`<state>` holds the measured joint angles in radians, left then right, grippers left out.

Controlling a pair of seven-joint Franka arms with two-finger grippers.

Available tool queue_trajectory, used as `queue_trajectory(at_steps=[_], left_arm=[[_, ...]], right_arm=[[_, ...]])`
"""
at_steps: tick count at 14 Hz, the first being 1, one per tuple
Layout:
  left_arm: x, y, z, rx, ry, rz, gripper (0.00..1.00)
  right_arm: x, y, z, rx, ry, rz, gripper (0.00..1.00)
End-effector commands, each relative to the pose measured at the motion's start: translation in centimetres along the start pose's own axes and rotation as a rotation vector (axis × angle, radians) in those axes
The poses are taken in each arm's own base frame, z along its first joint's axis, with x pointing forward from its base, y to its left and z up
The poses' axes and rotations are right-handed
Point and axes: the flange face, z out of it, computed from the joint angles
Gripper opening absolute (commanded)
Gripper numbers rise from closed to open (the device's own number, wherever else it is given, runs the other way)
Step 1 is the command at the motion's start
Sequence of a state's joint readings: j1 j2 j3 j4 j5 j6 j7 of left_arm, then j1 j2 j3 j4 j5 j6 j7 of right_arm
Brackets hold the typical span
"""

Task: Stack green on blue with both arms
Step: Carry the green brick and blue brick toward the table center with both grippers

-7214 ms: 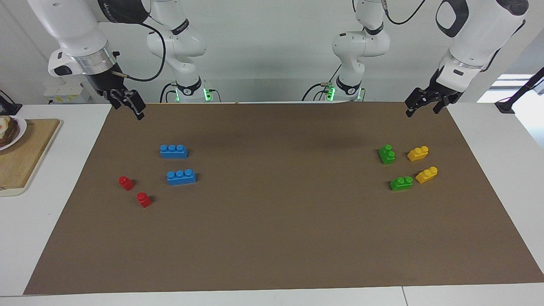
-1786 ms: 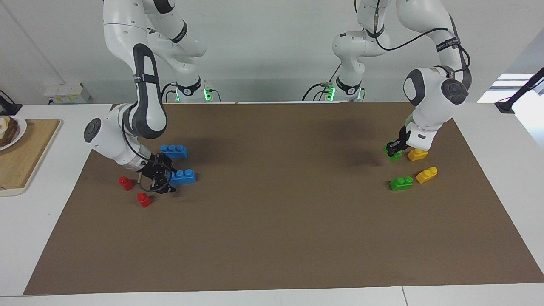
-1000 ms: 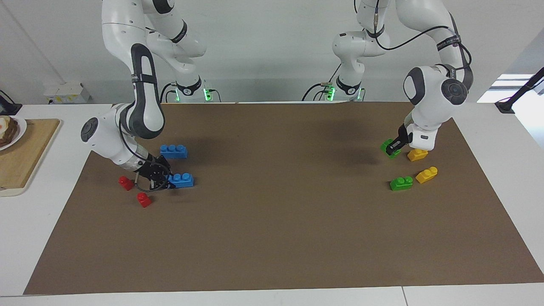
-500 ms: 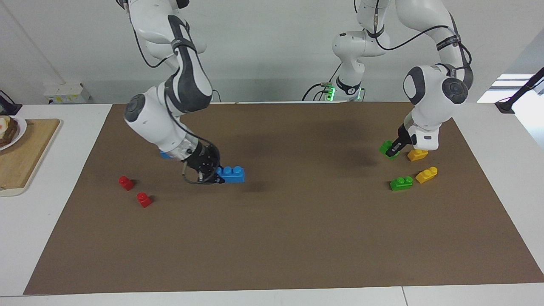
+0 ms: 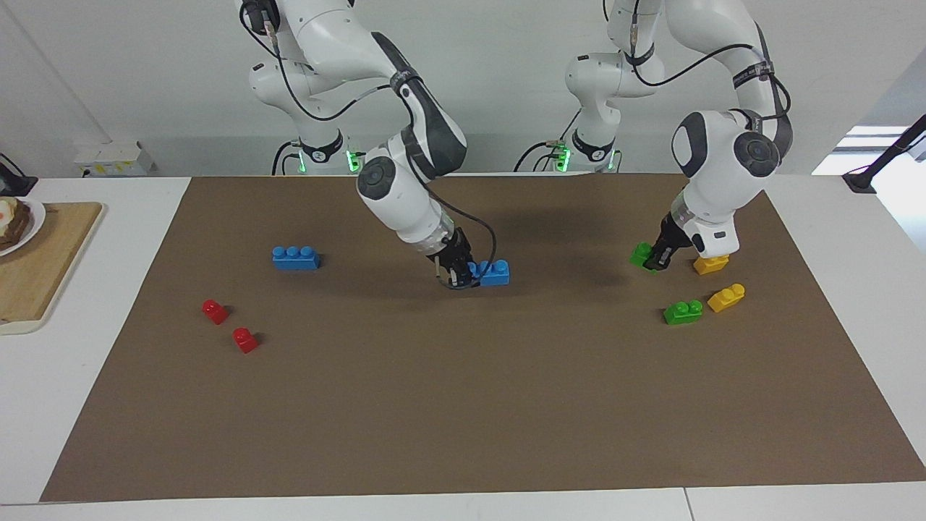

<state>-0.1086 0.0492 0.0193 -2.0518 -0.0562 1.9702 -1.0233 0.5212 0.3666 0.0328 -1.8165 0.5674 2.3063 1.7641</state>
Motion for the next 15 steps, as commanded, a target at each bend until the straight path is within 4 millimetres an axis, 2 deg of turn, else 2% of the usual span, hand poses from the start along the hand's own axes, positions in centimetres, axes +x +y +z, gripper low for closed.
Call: queue_trajectory(at_steps=[1, 5, 8, 11, 15], left_arm=[[-0.6, 1.2, -0.7, -0.002, -0.005, -0.115, 0.0], [-3.1, 2.7, -0.9, -0.008, 0.003, -0.285, 0.0], [-5.1, 4.4, -2.3, -0.041, 0.014, -0.419, 0.0], [-6.6, 6.0, -2.8, -0.058, 0.017, -0.546, 0.0], [-9.6, 9.0, -2.9, -0.178, 0.01, -0.777, 0.0]], right_arm=[[0.6, 0.1, 1.4, 0.01, -0.001, -0.006, 0.0], [1.2, 0.7, 2.2, -0.009, 0.02, 0.049, 0.0], [2.4, 1.1, 3.0, 0.009, 0.032, 0.063, 0.0], [3.0, 0.9, 3.9, 0.03, 0.037, 0.111, 0.0], [4.0, 1.1, 4.7, 0.052, 0.047, 0.137, 0.0]])
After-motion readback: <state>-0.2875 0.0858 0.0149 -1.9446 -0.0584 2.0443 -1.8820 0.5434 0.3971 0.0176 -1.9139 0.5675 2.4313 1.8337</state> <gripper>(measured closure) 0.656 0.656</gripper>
